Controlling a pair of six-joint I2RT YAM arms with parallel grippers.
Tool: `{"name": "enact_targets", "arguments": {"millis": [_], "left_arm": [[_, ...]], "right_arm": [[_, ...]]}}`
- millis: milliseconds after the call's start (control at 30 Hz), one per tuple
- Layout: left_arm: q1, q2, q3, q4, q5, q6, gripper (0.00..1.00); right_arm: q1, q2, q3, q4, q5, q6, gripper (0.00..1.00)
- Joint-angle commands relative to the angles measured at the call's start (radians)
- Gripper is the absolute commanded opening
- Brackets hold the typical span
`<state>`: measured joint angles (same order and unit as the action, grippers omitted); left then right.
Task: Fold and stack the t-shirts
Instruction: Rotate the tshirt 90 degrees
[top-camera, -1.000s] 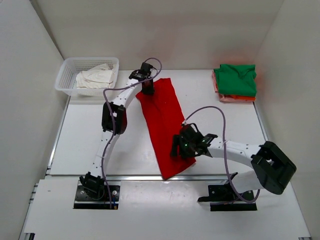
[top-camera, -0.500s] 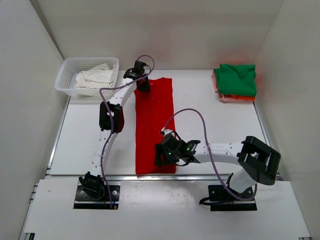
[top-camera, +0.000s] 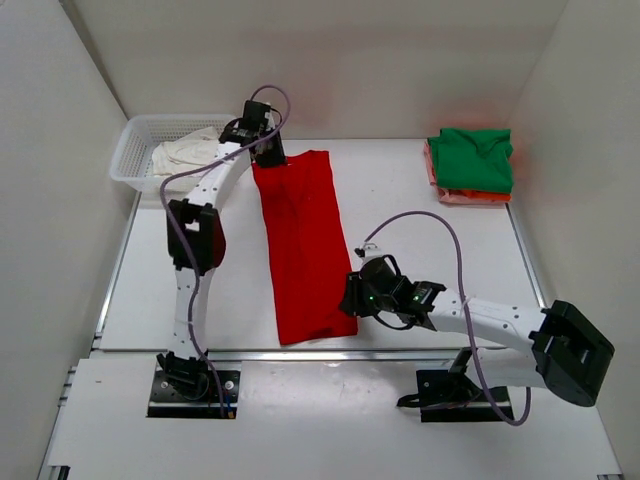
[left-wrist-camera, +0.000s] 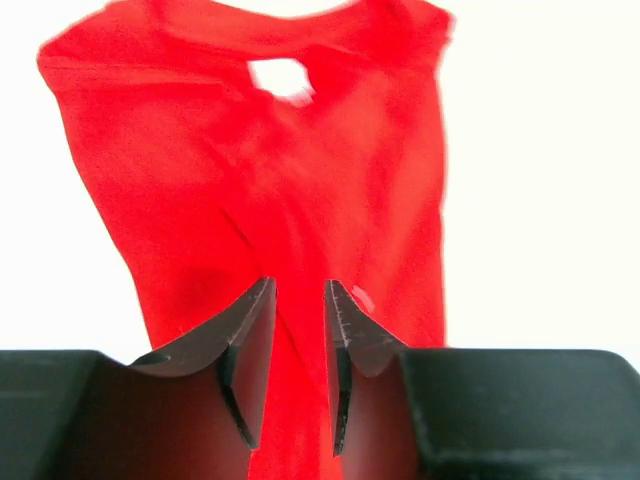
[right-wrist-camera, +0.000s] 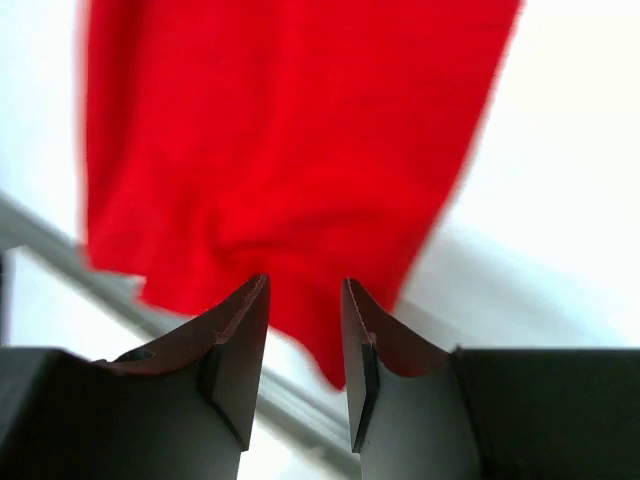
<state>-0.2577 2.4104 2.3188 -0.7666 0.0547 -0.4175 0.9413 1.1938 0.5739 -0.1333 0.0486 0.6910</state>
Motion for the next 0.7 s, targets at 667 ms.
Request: {"name": "enact_targets", "arguments": {"millis": [667], "left_arm": [[-0.362, -1.261, -1.842, 0.441, 0.143, -0.319, 0.44]], "right_arm": [[0.047, 0.139, 0.024, -0.005, 0.048, -0.079, 0.33]]}}
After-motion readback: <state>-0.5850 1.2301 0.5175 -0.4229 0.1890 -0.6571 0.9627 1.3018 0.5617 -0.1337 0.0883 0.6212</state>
